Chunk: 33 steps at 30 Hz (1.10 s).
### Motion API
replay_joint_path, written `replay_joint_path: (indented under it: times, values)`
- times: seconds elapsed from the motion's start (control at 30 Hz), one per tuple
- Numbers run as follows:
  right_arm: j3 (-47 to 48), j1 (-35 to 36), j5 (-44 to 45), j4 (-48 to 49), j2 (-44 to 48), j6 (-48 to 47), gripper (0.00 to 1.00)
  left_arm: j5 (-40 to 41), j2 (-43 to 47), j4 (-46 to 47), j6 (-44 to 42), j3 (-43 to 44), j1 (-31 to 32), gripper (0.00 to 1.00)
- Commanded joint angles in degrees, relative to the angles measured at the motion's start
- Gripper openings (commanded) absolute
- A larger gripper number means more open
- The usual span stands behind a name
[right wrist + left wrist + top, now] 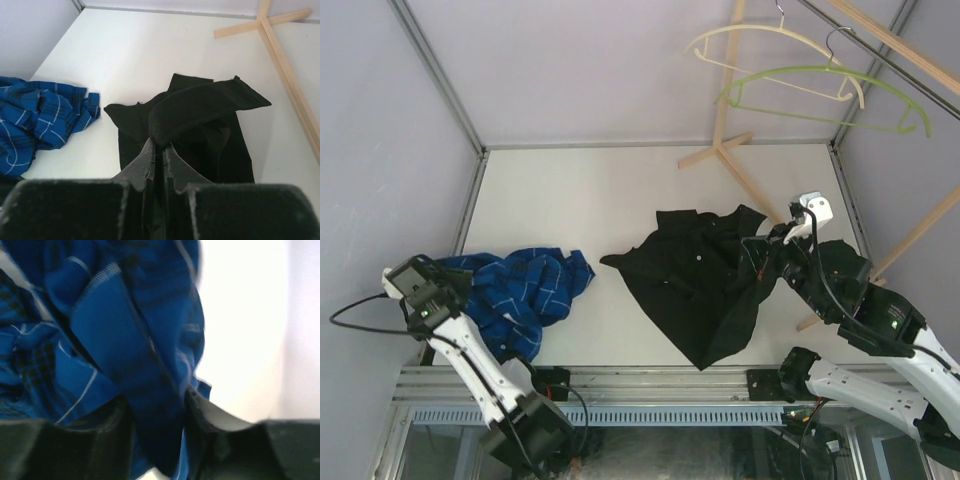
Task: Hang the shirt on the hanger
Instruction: Adjust the shirt at the center of the board.
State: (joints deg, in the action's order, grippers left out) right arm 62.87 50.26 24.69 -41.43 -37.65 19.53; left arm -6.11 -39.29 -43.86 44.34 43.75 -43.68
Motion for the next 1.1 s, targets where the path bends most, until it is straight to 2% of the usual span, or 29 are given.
replay_joint_path:
  times: [0.0,0.07,0.1,0.2,0.33,0.4,0.57,0.63,0.73,0.83,0.9,1.07]
  values:
    - [-0.27,-0.21,-1.6,2.48,-1.2,1.25,0.0,-13.57,-3.73,4.37,-0.84,-1.87,-1.88,0.64]
    - [-0.38,-0.16,-1.98,2.58,-1.69,1.34,0.0,-11.53,-2.34,3.52,-1.39,-0.76,-1.88,0.94]
    - [-0.38,-0.17,-2.03,2.58,-1.84,1.45,0.0,-9.99,-1.39,2.67,-2.11,0.4,-1.93,0.99]
    - [-0.38,-0.17,-2.45,2.75,-2.2,1.65,0.01,-3.55,-0.21,-1.39,-4.63,5.86,-0.65,1.0]
    - [-0.38,-0.17,-2.69,2.54,-2.42,1.36,0.04,0.42,-1.68,-1.58,-7.8,10.61,4.73,1.0]
    - [-0.39,-0.16,-2.31,2.29,-2.41,1.24,0.05,2.9,-2.52,-0.83,-10.23,13.6,9.94,1.0]
    - [-0.45,-0.29,-1.18,1.88,-2.13,1.04,0.04,12.47,-2.63,1.04,-18.64,19.61,29.03,1.0]
    - [-0.55,-0.25,-0.93,2.08,-1.77,0.83,0.03,11.78,-2.76,2.84,-22.14,20.65,35.25,1.0]
    - [-0.58,-0.25,-2.19,3.65,-1.47,-0.39,0.0,2.39,-4.12,6.78,-28.15,21.25,47.02,1.0]
    - [0.84,-0.34,-4.37,5.38,-1.73,-2.28,0.0,6.97,-5.08,8.92,-29.78,20.96,59.21,1.0]
    - [3.97,-0.34,-6.05,5.95,-3.05,-4.09,0.0,8.07,-5.75,9.91,-29.36,20.71,62.56,1.0]
    - [18.93,-0.34,-8.89,4.4,-10.22,-9.21,0.0,2.4,-4.13,13.92,-27.75,19.58,62.95,1.0]
